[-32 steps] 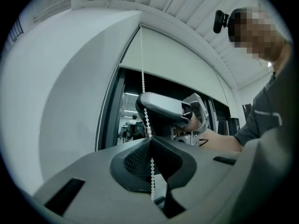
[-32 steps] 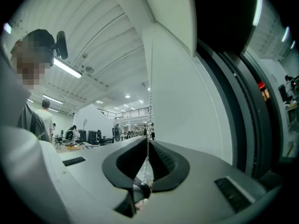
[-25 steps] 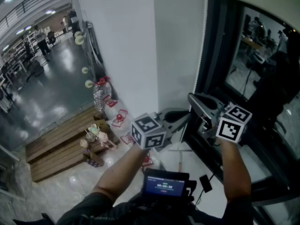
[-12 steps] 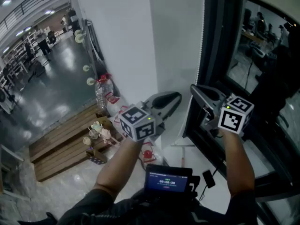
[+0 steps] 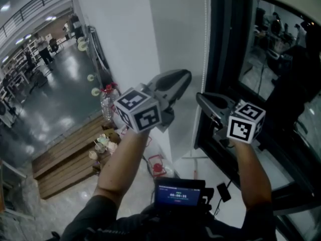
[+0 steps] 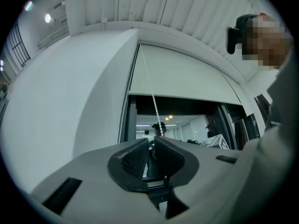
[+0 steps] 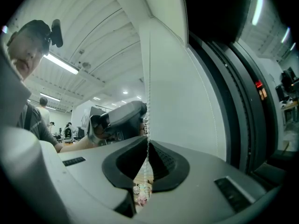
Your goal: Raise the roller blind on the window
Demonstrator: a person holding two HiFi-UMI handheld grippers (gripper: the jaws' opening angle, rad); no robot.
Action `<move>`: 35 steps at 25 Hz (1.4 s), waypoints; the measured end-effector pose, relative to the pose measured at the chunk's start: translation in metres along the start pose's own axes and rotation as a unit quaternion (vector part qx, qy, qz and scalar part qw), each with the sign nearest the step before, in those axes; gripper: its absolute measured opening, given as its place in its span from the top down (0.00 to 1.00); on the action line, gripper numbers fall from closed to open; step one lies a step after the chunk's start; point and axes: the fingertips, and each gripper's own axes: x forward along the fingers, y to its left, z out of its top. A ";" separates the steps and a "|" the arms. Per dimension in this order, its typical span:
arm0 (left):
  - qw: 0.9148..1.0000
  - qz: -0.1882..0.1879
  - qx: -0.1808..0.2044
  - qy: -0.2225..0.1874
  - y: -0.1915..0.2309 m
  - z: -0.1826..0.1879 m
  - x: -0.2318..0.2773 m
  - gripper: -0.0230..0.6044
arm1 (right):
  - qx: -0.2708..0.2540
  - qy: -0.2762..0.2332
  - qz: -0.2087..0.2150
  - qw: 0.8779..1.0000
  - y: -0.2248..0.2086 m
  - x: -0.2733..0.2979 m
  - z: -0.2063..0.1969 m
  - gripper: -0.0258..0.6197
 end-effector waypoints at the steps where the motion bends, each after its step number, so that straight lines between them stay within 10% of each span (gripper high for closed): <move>1: 1.000 -0.006 0.000 -0.001 -0.002 0.004 0.006 0.88 | -0.002 0.001 0.000 1.000 0.000 -0.001 0.000 0.94; 16: 0.996 -0.089 -0.021 -0.019 -0.030 0.023 0.031 0.83 | -0.011 -0.007 -0.003 1.000 0.003 -0.007 -0.001 0.96; 35: 0.996 -0.064 -0.012 0.064 -0.033 -0.069 0.022 0.96 | 0.031 0.059 -0.021 0.998 -0.010 -0.008 -0.078 0.96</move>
